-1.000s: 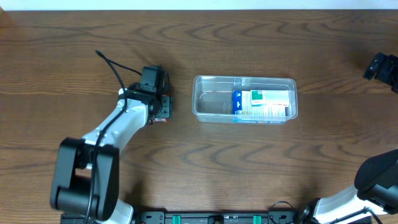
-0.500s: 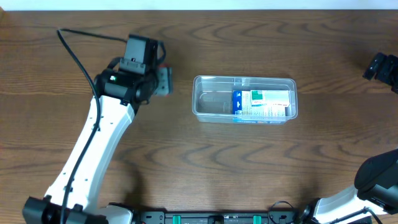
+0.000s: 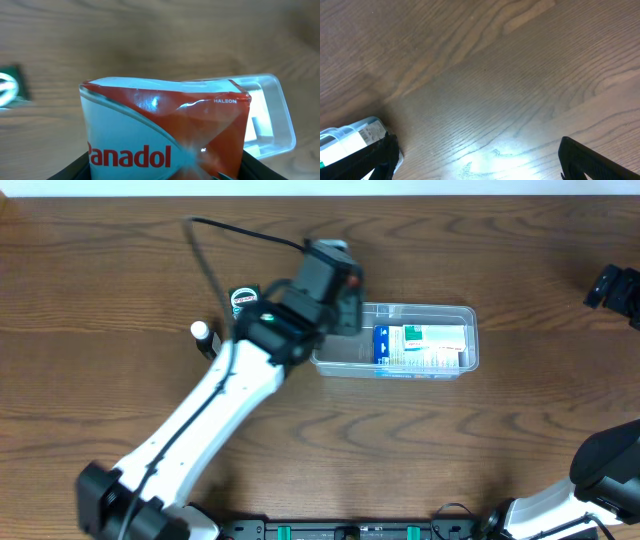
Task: Pack container
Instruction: 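Lift the red packet with left gripper and carry it over the container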
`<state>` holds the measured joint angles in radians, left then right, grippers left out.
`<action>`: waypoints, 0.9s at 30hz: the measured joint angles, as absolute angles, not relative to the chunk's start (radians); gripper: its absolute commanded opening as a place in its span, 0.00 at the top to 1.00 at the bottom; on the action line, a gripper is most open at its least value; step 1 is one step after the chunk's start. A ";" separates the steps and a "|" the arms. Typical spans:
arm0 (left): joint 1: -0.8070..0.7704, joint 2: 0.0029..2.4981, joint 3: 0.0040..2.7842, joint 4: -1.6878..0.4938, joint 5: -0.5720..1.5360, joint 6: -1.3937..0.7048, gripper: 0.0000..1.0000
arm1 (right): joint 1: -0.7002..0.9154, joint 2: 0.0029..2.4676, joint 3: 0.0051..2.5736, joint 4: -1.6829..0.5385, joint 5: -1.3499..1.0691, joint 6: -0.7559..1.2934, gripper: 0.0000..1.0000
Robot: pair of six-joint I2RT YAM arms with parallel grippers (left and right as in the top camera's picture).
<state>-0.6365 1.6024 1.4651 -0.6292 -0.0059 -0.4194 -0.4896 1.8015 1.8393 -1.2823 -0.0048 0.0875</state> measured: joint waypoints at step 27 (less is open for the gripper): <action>-0.726 1.827 1.469 -0.565 -0.060 -0.502 0.43 | -0.490 1.802 1.839 -1.282 -0.005 0.088 0.01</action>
<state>-0.7261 1.8271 1.4689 -0.5648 -0.0605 -0.5018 -0.4896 1.8015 1.8393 -1.2819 -0.0048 0.0875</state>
